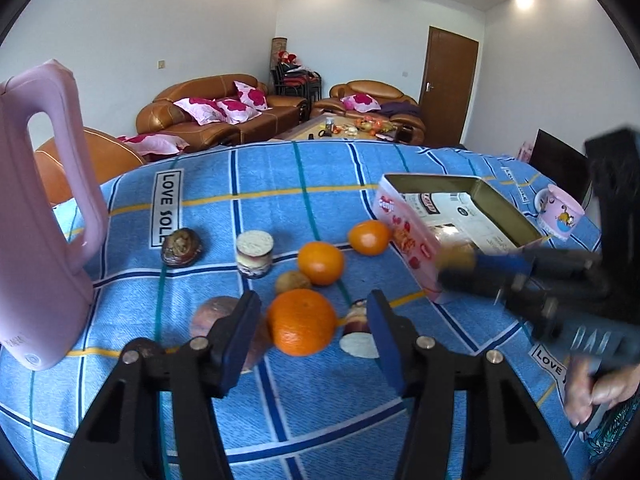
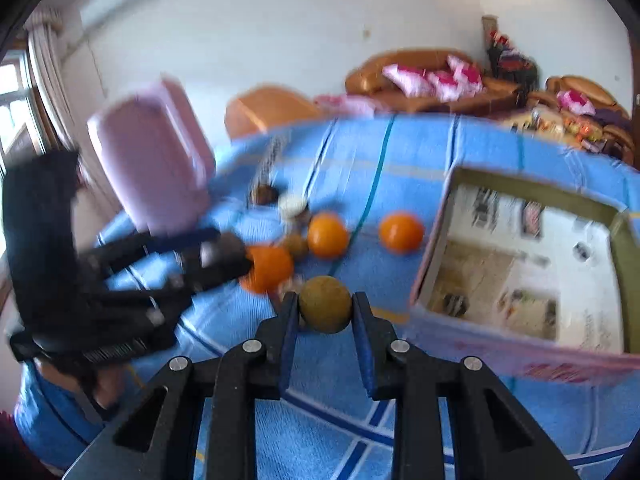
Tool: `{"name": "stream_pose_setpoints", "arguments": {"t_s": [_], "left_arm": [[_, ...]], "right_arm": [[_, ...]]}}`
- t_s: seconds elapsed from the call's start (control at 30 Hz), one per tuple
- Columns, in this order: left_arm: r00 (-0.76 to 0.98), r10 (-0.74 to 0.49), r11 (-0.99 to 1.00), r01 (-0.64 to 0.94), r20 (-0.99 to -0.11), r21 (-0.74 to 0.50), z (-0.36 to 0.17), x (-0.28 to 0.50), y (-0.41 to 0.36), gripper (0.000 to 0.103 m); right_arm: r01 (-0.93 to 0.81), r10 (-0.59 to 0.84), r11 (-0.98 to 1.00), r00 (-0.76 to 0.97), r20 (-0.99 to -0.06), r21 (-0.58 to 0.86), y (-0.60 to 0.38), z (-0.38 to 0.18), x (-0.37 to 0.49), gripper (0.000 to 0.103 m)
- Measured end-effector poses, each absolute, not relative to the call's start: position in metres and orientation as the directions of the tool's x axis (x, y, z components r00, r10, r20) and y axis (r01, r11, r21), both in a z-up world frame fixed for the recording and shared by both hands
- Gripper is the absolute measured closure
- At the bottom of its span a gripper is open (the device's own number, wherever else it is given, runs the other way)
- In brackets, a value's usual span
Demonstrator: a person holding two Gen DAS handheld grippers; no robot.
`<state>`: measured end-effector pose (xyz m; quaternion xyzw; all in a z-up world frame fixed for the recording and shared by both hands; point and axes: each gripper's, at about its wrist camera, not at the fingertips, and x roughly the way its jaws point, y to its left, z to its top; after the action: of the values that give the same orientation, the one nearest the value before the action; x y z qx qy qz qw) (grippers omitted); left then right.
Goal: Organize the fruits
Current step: 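Lift the kiwi over the tin box with right gripper while left grasps brown cylindrical cake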
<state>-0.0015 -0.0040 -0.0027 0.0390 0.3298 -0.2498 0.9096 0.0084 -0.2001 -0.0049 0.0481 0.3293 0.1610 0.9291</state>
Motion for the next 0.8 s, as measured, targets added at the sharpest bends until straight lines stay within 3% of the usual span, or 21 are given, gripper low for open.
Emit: {"name": "stream_pose_setpoints", "arguments": {"t_s": [0.17, 0.33, 0.53, 0.7, 0.8], "left_arm": [[0.607, -0.463, 0.846, 0.521, -0.646, -0.117, -0.009, -0.014, -0.026, 0.046], [0.559, -0.436, 0.836, 0.542, -0.705, -0.087, -0.021, -0.024, -0.053, 0.049], [0.542, -0.362, 0.886, 0.452, -0.758, -0.101, -0.033, -0.004, -0.055, 0.052], [0.532, -0.356, 0.895, 0.432, -0.768, -0.115, -0.036, 0.007, -0.056, 0.052], [0.533, -0.36, 0.9, 0.415, -0.766, -0.134, -0.036, 0.013, -0.055, 0.059]], "right_arm": [[-0.12, 0.17, 0.985, 0.809, -0.562, 0.124, -0.221, 0.005, 0.007, 0.075], [-0.086, 0.167, 0.982, 0.818, -0.551, 0.17, -0.238, 0.011, 0.007, 0.075], [-0.084, 0.179, 0.977, 0.825, -0.536, 0.197, -0.242, 0.015, 0.0, 0.075], [-0.07, 0.176, 0.975, 0.819, -0.545, 0.21, -0.247, 0.013, 0.002, 0.074], [-0.055, 0.168, 0.975, 0.819, -0.549, 0.217, -0.251, 0.011, 0.003, 0.074]]}}
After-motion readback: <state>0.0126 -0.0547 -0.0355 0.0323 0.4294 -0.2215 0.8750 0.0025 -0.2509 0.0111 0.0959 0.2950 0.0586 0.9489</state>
